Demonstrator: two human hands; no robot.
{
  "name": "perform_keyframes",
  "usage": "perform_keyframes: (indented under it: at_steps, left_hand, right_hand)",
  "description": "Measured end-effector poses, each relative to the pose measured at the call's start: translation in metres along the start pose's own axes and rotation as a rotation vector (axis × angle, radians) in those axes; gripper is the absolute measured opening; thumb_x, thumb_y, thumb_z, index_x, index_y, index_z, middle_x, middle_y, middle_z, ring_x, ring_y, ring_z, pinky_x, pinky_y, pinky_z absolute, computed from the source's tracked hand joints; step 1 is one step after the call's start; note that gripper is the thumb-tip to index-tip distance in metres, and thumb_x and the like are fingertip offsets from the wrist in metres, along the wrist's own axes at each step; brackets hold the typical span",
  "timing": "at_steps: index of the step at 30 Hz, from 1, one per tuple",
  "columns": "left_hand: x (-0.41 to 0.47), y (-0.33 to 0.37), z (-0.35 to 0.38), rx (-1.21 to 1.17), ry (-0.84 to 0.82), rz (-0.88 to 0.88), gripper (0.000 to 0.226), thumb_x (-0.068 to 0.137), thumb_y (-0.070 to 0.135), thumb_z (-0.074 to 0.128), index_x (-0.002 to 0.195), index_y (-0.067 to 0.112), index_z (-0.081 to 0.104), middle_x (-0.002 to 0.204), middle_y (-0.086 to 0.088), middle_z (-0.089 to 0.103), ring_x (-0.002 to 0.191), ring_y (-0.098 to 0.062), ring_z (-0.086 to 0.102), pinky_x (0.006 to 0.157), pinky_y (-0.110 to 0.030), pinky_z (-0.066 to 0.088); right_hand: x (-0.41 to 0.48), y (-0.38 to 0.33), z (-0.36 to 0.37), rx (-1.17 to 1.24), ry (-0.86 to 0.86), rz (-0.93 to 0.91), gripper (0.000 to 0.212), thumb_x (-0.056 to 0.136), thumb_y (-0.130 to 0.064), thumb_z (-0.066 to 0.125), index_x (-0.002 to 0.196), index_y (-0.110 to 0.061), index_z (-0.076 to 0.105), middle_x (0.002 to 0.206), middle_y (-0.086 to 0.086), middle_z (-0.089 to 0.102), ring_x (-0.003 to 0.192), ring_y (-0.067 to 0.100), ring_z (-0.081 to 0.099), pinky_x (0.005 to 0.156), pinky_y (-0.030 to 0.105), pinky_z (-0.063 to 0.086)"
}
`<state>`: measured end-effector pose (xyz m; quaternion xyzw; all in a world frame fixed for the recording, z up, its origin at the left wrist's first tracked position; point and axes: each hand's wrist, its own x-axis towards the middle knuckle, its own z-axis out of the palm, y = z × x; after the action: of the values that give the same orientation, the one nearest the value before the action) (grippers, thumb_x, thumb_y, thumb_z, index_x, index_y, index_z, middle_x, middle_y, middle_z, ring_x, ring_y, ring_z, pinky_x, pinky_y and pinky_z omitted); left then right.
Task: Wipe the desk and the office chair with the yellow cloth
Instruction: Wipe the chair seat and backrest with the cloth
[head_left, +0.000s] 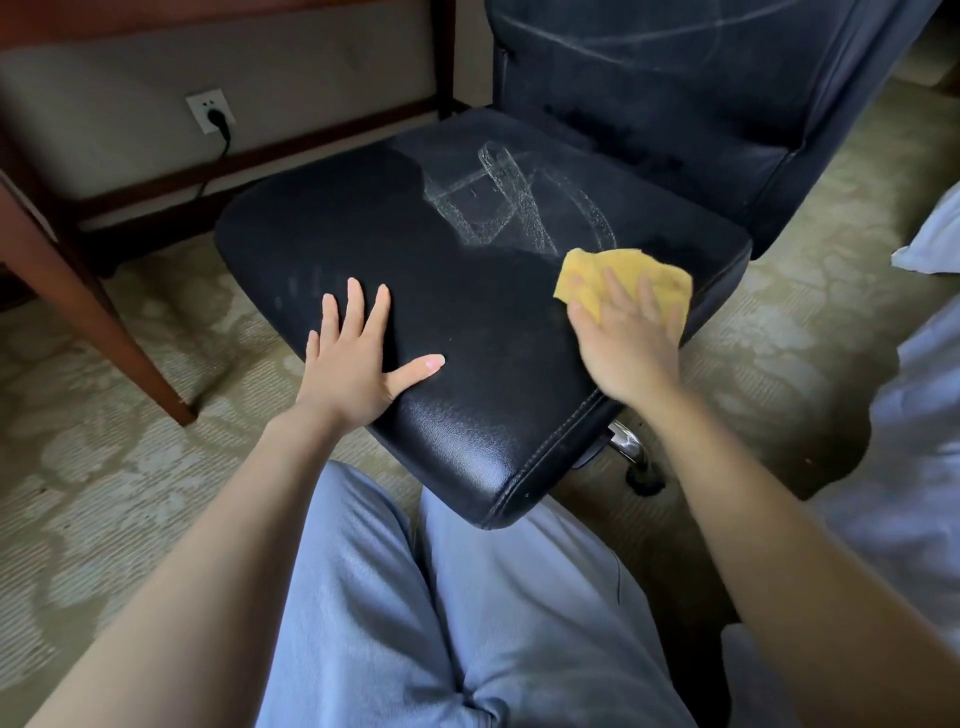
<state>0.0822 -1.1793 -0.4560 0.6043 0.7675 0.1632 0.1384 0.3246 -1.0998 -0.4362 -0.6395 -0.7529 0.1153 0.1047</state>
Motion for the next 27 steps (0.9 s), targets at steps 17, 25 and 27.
perform_keyframes:
  at_steps: [17, 25, 27]
  left_hand:
    - [0.020, -0.003, -0.059, -0.187, -0.158, -0.119, 0.070, 0.092, 0.068, 0.007, 0.133, 0.037, 0.053, 0.147, 0.005, 0.043, 0.137, -0.022, 0.031, 0.104, -0.025, 0.018]
    - [0.018, -0.006, -0.052, -0.058, -0.121, -0.095, 0.054, 0.097, 0.060, 0.010, 0.140, 0.045, 0.040, 0.152, 0.002, 0.037, 0.136, -0.028, 0.034, 0.114, -0.041, 0.019]
    - [0.017, -0.009, -0.051, -0.112, -0.126, -0.116, 0.062, 0.092, 0.069, 0.005, 0.135, 0.048, 0.045, 0.153, 0.009, 0.034, 0.140, -0.024, 0.029, 0.116, -0.044, 0.014]
  right_hand:
    - [-0.066, -0.109, 0.023, -0.627, -0.181, -1.233, 0.042, 0.094, -0.039, 0.028, 0.126, -0.032, 0.054, 0.144, -0.010, 0.037, 0.143, 0.019, 0.011, 0.114, 0.042, 0.001]
    - [-0.050, -0.199, 0.091, -1.163, 0.012, -0.827, 0.062, 0.102, -0.040, 0.025, 0.148, -0.001, 0.010, 0.156, 0.017, 0.011, 0.144, 0.032, 0.006, 0.116, 0.043, 0.009]
    - [-0.052, -0.197, 0.096, -1.196, 0.064, -0.841, 0.063, 0.102, -0.041, 0.023, 0.148, -0.001, 0.006, 0.157, 0.016, 0.007, 0.144, 0.032, 0.003, 0.117, 0.044, 0.006]
